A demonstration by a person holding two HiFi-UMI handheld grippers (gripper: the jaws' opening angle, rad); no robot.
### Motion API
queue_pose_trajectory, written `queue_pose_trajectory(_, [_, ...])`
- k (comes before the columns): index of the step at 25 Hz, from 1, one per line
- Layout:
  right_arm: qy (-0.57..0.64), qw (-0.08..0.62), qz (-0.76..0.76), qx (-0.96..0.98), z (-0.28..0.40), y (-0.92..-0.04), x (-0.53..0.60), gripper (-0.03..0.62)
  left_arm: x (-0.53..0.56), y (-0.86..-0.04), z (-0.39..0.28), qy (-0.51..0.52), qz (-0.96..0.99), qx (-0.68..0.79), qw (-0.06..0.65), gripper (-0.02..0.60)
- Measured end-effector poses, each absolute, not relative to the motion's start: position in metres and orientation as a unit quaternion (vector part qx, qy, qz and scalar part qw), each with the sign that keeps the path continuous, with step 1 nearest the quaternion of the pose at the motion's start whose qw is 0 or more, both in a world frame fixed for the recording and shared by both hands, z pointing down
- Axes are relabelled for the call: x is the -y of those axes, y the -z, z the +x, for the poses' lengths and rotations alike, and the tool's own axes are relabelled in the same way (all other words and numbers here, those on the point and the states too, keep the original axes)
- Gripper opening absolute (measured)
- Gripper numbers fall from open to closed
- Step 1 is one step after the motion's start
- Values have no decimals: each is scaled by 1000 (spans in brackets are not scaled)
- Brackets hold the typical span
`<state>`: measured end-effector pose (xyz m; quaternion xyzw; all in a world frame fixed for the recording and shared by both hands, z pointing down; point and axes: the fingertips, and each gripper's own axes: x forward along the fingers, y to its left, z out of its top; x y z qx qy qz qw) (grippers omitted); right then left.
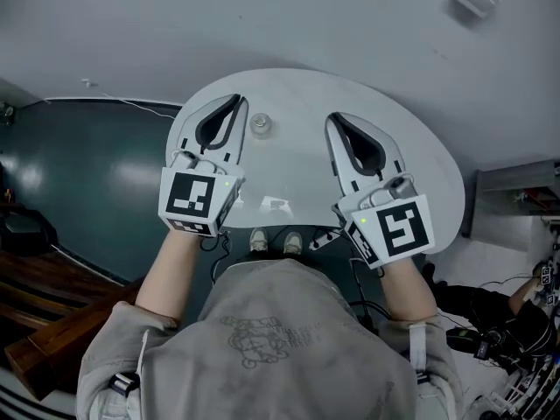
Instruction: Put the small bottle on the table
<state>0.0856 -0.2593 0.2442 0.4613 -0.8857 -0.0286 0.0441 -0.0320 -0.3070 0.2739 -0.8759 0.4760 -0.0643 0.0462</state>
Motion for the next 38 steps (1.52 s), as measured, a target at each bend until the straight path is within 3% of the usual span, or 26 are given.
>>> queue_pose_trajectory(19, [-4,29,471,881,88,-260,191,31,223,-284,-55,55,-871,-488,22,26])
queue_pose_trajectory(26, [18,72,448,891,75,-273,178,31,210,-292,-64,62,-871,-486,21,26])
queue_pose_trajectory(38, [23,72,428,901,71,-271,181,31,215,-291,-63,64,-864,-499,23,26])
